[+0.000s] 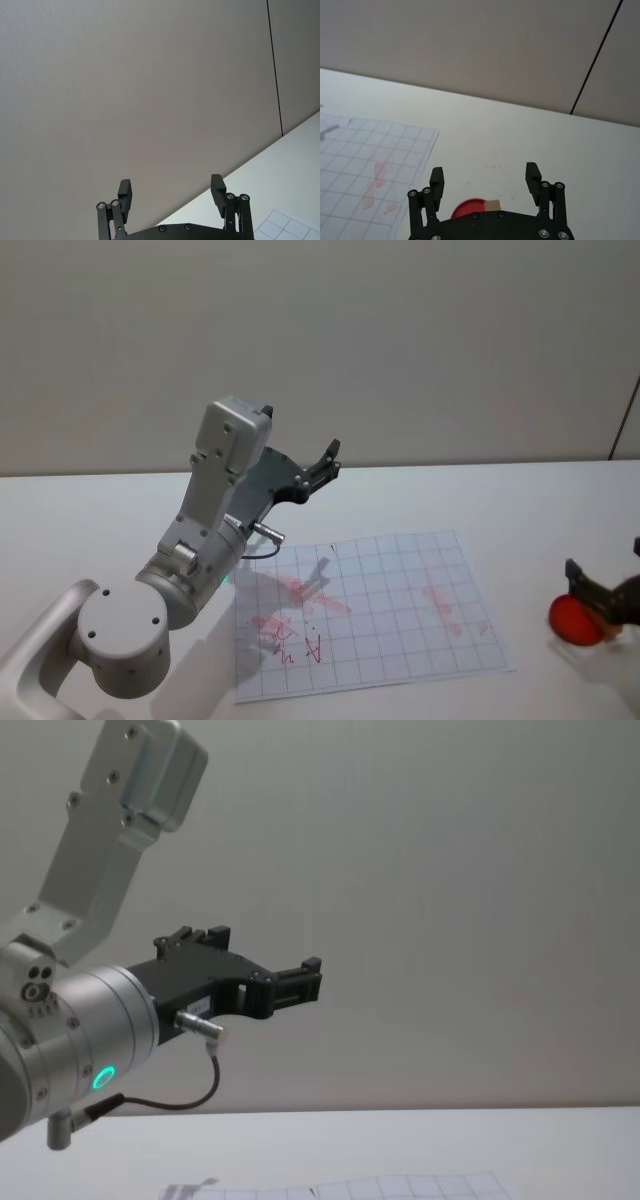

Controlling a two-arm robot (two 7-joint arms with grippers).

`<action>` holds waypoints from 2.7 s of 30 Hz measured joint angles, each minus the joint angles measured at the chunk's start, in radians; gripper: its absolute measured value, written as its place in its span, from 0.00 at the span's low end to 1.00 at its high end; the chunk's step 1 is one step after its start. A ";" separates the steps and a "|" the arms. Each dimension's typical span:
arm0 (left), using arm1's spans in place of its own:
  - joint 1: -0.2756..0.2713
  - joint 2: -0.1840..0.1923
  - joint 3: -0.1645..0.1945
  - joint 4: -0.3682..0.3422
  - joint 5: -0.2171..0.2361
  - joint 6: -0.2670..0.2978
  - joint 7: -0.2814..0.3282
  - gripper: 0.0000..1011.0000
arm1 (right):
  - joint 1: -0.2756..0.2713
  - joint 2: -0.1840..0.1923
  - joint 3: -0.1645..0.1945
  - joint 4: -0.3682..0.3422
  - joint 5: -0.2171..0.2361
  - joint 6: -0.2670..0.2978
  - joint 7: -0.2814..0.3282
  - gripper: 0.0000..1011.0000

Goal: Use the one hand to pick up the stamp and affix it onto the A4 paper.

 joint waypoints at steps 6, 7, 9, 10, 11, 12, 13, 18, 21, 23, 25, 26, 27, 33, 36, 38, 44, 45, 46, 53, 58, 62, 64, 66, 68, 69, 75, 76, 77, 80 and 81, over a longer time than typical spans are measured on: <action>0.000 0.000 0.000 0.000 0.000 0.000 0.000 0.99 | -0.020 0.011 0.003 0.003 -0.019 0.036 -0.015 0.99; 0.000 0.000 0.000 0.000 0.000 0.000 0.000 0.99 | -0.025 0.012 0.004 0.006 -0.023 0.045 -0.018 0.99; 0.000 0.000 0.000 0.000 0.000 0.000 0.000 0.99 | -0.029 0.014 0.004 0.011 -0.031 0.056 -0.022 0.99; 0.000 0.000 0.000 0.000 0.000 0.000 0.000 0.99 | -0.029 0.014 0.004 0.011 -0.031 0.056 -0.022 0.99; 0.000 0.000 0.000 0.000 0.000 0.000 0.000 0.99 | -0.030 0.014 0.004 0.015 -0.035 0.063 -0.024 0.99; 0.000 0.000 0.000 0.000 0.000 0.000 0.000 0.99 | -0.030 0.014 0.004 0.019 -0.040 0.070 -0.024 0.99; 0.000 0.000 0.000 0.000 0.000 0.000 0.000 0.99 | -0.030 0.013 0.004 0.021 -0.041 0.072 -0.024 0.99; 0.000 0.000 0.000 0.000 0.000 0.000 0.000 0.99 | -0.021 0.006 -0.001 0.037 -0.057 0.088 -0.020 0.99; 0.000 0.000 0.000 0.000 0.000 0.000 0.000 0.99 | -0.009 -0.003 -0.006 0.051 -0.069 0.097 -0.011 0.99; 0.000 0.000 0.000 0.000 0.000 0.000 0.000 0.99 | -0.004 -0.007 -0.008 0.058 -0.075 0.101 -0.007 0.99; 0.000 0.000 0.000 0.000 0.000 0.000 0.000 0.99 | 0.002 -0.011 -0.011 0.065 -0.080 0.104 -0.003 0.99; 0.000 0.000 0.000 0.000 0.000 0.000 0.000 0.99 | 0.004 -0.013 -0.012 0.067 -0.083 0.106 -0.001 0.99; 0.000 0.000 0.000 0.000 0.000 0.000 0.000 0.99 | 0.006 -0.014 -0.012 0.069 -0.084 0.107 0.000 0.98; 0.000 0.000 0.000 0.000 0.000 0.000 0.000 0.99 | 0.017 -0.022 -0.017 0.082 -0.096 0.114 0.008 0.85; 0.000 0.000 0.000 0.000 0.000 0.000 0.000 0.99 | 0.020 -0.024 -0.019 0.085 -0.099 0.116 0.010 0.76; 0.000 0.000 0.000 0.000 0.000 0.000 0.000 0.99 | 0.021 -0.025 -0.019 0.087 -0.100 0.117 0.012 0.70; 0.000 0.000 0.000 0.000 0.000 0.000 0.000 0.99 | 0.027 -0.028 -0.021 0.093 -0.105 0.120 0.015 0.53; 0.000 0.000 0.000 0.000 0.000 0.000 0.000 0.99 | 0.027 -0.028 -0.022 0.093 -0.105 0.120 0.015 0.49; 0.000 0.000 0.000 0.000 0.000 0.000 0.000 0.99 | 0.027 -0.029 -0.022 0.094 -0.106 0.120 0.015 0.47; 0.000 0.000 0.000 0.000 0.000 0.000 0.000 0.99 | 0.030 -0.031 -0.023 0.097 -0.108 0.122 0.018 0.23; 0.000 0.000 0.000 0.000 0.000 0.000 0.000 0.99 | 0.031 -0.031 -0.023 0.097 -0.109 0.120 0.020 0.22; 0.000 0.000 0.000 0.000 0.000 0.000 0.000 0.99 | 0.037 -0.032 -0.021 0.096 -0.109 0.111 0.025 0.22; 0.000 0.000 0.000 0.000 0.000 0.000 0.000 0.99 | 0.042 -0.032 -0.020 0.094 -0.109 0.104 0.030 0.22; 0.000 0.000 0.000 0.000 0.000 0.000 0.000 0.99 | 0.050 -0.035 -0.019 0.090 -0.109 0.093 0.040 0.22; 0.000 0.000 0.000 0.000 0.000 0.000 0.000 0.99 | 0.060 -0.038 -0.019 0.086 -0.107 0.082 0.053 0.22; 0.000 0.000 0.000 0.000 0.000 0.000 0.000 0.99 | 0.068 -0.042 -0.020 0.082 -0.106 0.075 0.063 0.22; 0.000 0.000 0.000 0.000 0.000 0.000 0.000 0.99 | 0.098 -0.057 -0.027 0.074 -0.101 0.052 0.107 0.22; 0.000 0.000 0.000 0.000 0.000 0.000 0.000 0.99 | 0.108 -0.064 -0.031 0.072 -0.100 0.047 0.123 0.22; 0.000 0.000 0.000 0.000 0.000 0.000 0.000 0.99 | 0.108 -0.064 -0.031 0.072 -0.100 0.047 0.123 0.22; 0.000 0.000 0.000 0.000 0.000 0.000 0.000 0.99 | 0.128 -0.077 -0.040 0.072 -0.098 0.038 0.154 0.22; 0.000 0.000 0.000 0.000 0.000 0.000 0.000 0.99 | 0.136 -0.083 -0.044 0.072 -0.098 0.034 0.172 0.22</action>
